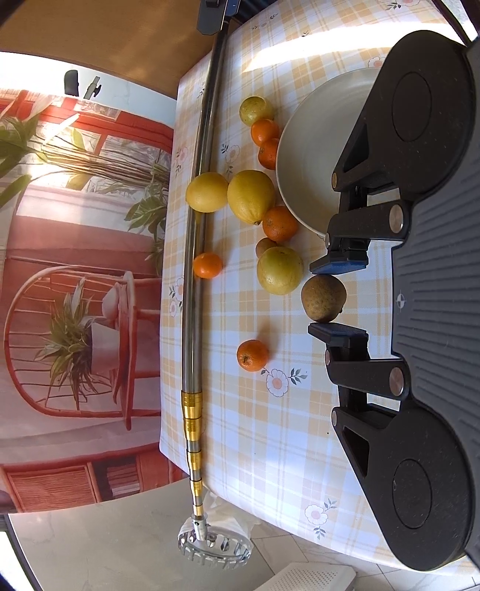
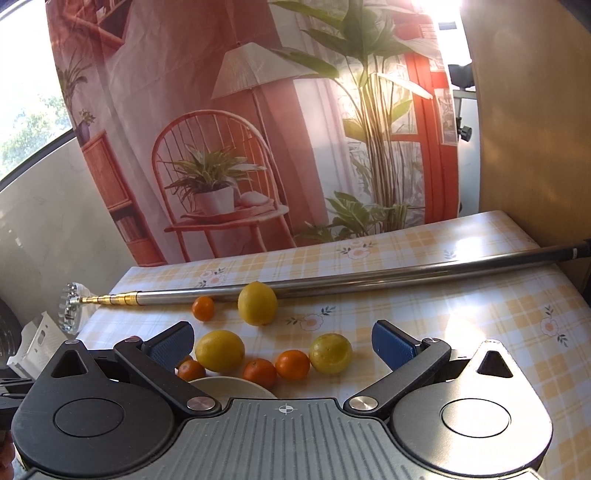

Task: Organize fruits
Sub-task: 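Grasp the round yellow-green citrus with the right tool while the left tool holds the kiwi, then carry both fruits into the white bowl and open both tools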

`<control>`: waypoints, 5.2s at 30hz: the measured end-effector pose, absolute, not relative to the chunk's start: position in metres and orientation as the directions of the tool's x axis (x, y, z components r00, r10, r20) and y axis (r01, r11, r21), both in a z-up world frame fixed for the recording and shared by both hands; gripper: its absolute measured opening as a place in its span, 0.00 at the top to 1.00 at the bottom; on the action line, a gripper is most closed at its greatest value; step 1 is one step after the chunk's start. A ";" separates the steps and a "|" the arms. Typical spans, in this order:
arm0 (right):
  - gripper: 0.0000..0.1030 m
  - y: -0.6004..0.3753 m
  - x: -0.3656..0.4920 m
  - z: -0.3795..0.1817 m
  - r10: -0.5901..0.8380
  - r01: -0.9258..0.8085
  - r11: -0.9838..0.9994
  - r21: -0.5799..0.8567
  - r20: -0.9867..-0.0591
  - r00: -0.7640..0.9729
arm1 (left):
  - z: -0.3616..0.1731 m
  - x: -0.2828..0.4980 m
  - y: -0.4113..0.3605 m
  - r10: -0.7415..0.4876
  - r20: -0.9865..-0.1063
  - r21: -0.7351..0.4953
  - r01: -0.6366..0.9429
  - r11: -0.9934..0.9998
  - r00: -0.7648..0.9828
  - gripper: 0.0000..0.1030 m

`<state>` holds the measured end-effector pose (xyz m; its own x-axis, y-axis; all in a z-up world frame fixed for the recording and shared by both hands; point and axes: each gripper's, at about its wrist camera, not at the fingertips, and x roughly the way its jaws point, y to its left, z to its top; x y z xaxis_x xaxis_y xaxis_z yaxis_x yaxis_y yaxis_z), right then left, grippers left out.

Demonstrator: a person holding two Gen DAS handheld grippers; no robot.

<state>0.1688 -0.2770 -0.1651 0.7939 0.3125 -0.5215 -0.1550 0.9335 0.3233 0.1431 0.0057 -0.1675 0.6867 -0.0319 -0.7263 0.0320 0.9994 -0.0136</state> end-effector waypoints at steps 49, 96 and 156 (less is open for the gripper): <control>0.49 -0.279 0.285 -0.271 0.298 0.035 0.905 0.424 -0.691 0.659 | -0.181 0.177 0.020 -0.117 -0.710 -0.122 0.043 0.992 0.694 0.71; 0.58 -0.239 0.180 -0.247 0.443 -0.160 0.884 0.438 -0.679 0.586 | -0.208 0.153 -0.022 -0.203 -0.755 -0.068 0.234 0.970 0.624 0.71; 0.48 -0.231 0.179 -0.243 0.389 -0.198 0.918 0.343 -0.685 0.616 | -0.224 0.147 -0.050 -0.230 -0.744 0.000 0.345 0.939 0.627 0.57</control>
<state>0.1793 -0.2306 -0.2430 0.6165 0.3886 -0.6848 -0.1983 0.9183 0.3426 0.1472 -0.0497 -0.2238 0.6271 -0.2302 -0.7441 0.3448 0.9387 0.0003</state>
